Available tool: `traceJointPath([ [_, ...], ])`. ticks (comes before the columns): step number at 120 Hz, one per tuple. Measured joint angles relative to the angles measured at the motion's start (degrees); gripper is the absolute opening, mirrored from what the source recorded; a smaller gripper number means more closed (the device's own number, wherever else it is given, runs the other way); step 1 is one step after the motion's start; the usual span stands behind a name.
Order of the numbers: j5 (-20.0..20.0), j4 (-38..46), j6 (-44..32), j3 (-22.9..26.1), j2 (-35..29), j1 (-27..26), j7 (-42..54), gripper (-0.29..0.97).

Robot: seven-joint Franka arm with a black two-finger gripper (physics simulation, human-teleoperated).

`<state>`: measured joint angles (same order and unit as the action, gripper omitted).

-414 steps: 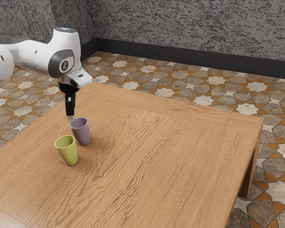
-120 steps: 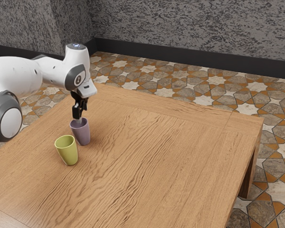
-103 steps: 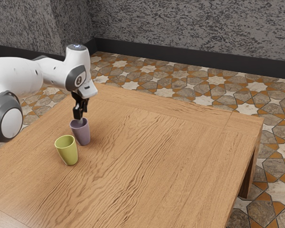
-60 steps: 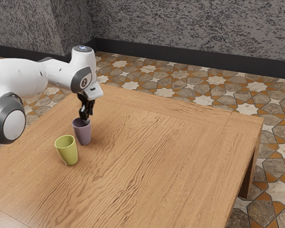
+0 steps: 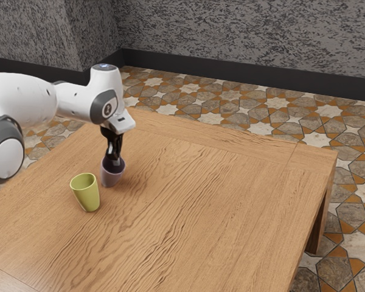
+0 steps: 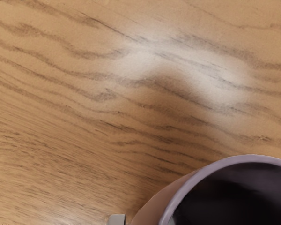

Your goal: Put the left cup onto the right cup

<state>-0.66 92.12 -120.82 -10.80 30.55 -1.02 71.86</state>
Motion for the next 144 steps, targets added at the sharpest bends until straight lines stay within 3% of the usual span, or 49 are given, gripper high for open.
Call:
traceJointPath([
  [144, -5.79, 4.01, 5.11, -0.30, -10.46, -0.09, -7.46, -0.11],
])
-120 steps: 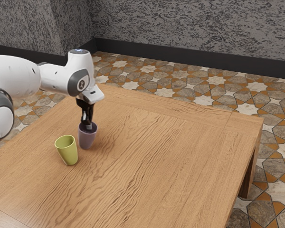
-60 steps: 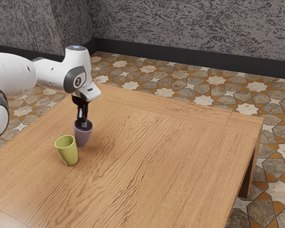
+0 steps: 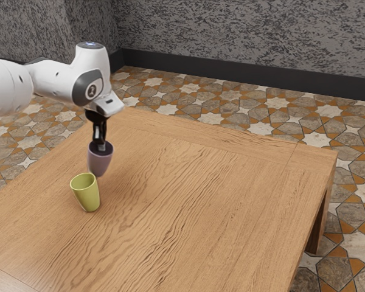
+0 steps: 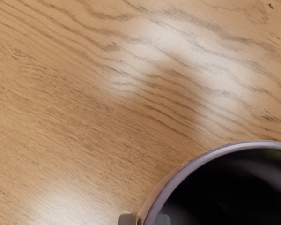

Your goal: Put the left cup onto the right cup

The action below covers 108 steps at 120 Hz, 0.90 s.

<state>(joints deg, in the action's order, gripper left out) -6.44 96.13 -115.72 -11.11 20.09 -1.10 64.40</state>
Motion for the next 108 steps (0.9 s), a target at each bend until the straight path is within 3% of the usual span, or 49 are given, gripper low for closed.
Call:
traceJointPath([
  [108, -6.45, 6.64, 1.84, 0.05, -10.24, -1.68, -4.74, -0.11],
])
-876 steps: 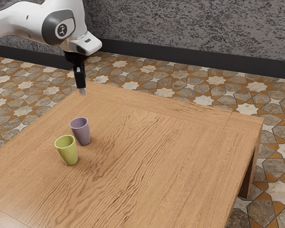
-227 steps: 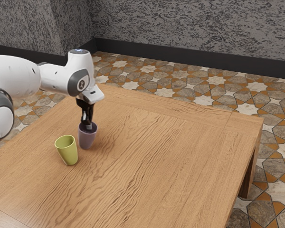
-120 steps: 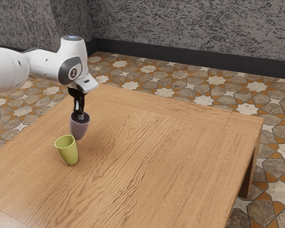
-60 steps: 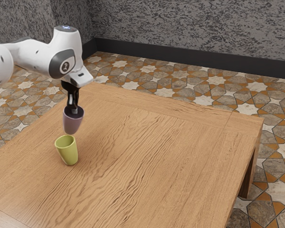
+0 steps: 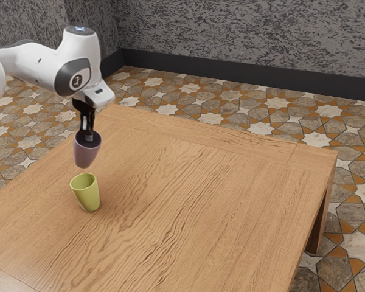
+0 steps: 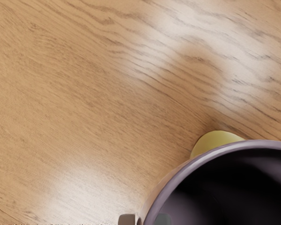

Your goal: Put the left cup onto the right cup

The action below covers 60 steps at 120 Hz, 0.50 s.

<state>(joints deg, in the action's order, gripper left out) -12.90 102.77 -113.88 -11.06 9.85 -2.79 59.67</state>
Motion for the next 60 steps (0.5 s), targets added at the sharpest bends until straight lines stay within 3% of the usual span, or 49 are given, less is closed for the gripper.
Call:
traceJointPath([
  [60, -0.01, 8.14, -4.47, 0.02, -6.58, 0.31, -2.07, -0.11],
])
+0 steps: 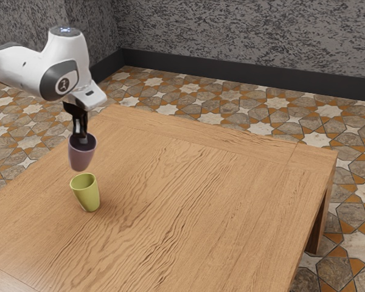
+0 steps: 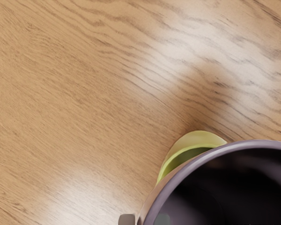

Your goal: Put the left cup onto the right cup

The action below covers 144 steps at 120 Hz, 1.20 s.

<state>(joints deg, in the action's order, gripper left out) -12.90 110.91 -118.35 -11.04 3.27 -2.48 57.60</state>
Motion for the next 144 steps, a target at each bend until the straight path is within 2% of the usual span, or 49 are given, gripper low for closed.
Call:
traceJointPath([
  [33, -0.24, 1.53, -4.45, -0.01, -0.45, 0.71, 0.19, -0.11],
  [116, 0.59, 8.47, -10.46, -0.11, -4.68, -0.37, -0.51, -0.11],
  [144, 0.62, 9.77, -11.32, -0.14, -5.69, 0.89, -0.76, -0.11],
])
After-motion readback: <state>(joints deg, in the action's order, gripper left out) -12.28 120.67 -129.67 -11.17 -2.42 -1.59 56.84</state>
